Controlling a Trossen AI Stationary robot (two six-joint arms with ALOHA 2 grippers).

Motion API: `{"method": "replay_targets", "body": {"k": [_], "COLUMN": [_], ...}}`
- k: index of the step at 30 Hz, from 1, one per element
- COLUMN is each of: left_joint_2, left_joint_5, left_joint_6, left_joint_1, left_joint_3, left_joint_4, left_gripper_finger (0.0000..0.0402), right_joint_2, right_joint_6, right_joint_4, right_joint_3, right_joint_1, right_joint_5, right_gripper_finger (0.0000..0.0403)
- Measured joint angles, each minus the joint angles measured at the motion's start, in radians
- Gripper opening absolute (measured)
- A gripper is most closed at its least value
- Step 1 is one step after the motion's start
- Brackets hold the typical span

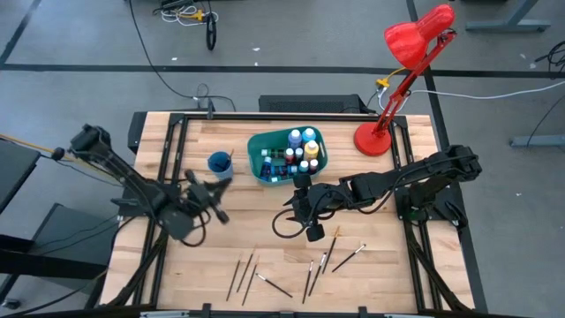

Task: Pick & Place Paint Supplies
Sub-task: Put the gold paint brush into the blue cup

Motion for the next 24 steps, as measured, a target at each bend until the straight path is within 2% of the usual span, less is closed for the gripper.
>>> {"method": "replay_targets", "body": {"k": [7,9,12,17,21,24], "left_joint_2": [-0.092,-0.094,-0.088,-0.022,0.054,0.112], "left_joint_5": [-0.096,-0.126,-0.117,-0.114,-0.046,-0.061], "left_joint_6": [0.199,0.21,0.162,0.13,0.064,0.109], "left_joint_1": [0.088,0.133,0.226,0.394,0.514,0.576], "left_joint_3": [0.0,0.0,0.0,0.0,0.0,0.0], "left_joint_4": [-0.002,-0.003,-0.008,-0.016,0.006,0.073], "left_gripper_finger": [0.0008,0.0008,0.0008,0.0008,0.0008,0.0008], "right_joint_2": [0.0,0.0,0.0,0.0,0.0,0.0], "right_joint_6": [0.0,0.0,0.0,0.0,-0.001,-0.001], "right_joint_4": [0.014,0.024,0.036,0.042,0.042,0.042], "right_joint_3": [0.0,0.0,0.0,0.0,0.0,0.0], "right_joint_1": [0.0,0.0,0.0,0.0,0.0,0.0], "right_joint_5": [0.0,0.0,0.0,0.0,0.0,0.0], "right_gripper_finger": [0.0192,0.0192,0.0192,0.0192,0.0192,0.0192]}}
